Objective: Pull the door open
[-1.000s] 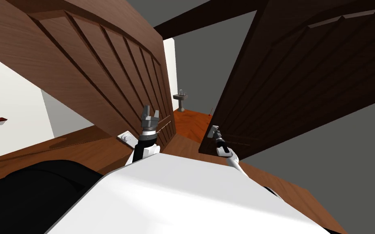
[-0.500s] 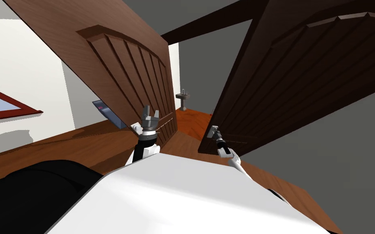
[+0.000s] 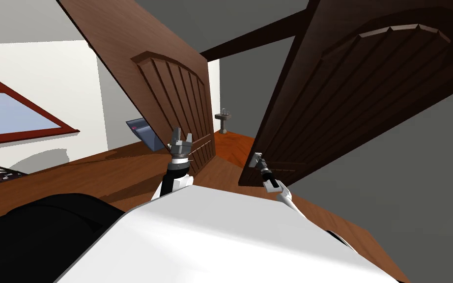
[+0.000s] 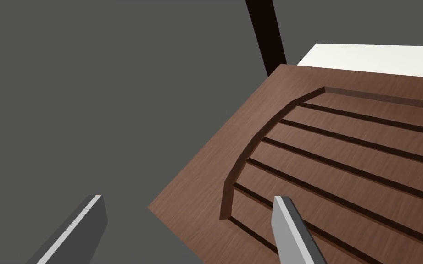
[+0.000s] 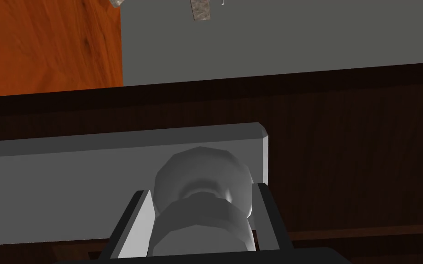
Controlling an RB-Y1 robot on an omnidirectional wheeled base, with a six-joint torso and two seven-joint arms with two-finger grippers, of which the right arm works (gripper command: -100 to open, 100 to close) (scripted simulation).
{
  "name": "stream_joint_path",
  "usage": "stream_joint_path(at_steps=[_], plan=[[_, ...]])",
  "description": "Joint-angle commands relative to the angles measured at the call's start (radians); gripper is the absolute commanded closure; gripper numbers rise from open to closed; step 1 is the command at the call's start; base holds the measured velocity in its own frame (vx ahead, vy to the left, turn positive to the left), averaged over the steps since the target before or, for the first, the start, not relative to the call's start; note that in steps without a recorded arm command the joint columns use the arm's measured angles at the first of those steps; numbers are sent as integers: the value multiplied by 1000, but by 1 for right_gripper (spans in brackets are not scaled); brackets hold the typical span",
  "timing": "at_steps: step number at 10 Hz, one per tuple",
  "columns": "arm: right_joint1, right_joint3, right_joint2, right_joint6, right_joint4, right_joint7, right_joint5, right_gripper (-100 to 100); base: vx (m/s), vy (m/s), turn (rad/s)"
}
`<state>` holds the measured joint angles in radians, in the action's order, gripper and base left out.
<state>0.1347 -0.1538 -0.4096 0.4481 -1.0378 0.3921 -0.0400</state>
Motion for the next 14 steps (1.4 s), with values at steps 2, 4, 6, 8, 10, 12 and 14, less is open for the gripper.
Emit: stream_joint_path(at_steps=[2,4,6,8,10,12,14], plan=[[-19,-30,-36,26,-18,33,2,100,-182,-110,110],[-35,-57,-68,48,-34,62,4,100,-223,-122,115],[-51,-82,-98,70,-50,90,6,100,-204,-132,99],[-63,-102,-123,87,-62,112,8,100,-200,-140,76],[-74,-117,-131,104,-61,121,11,100,-103,-64,58],[-85,-130,-155,130,-66,140,12,100,-174,-120,114],[-97,-146,-184,160,-71,161,13,100,-162,-142,95]])
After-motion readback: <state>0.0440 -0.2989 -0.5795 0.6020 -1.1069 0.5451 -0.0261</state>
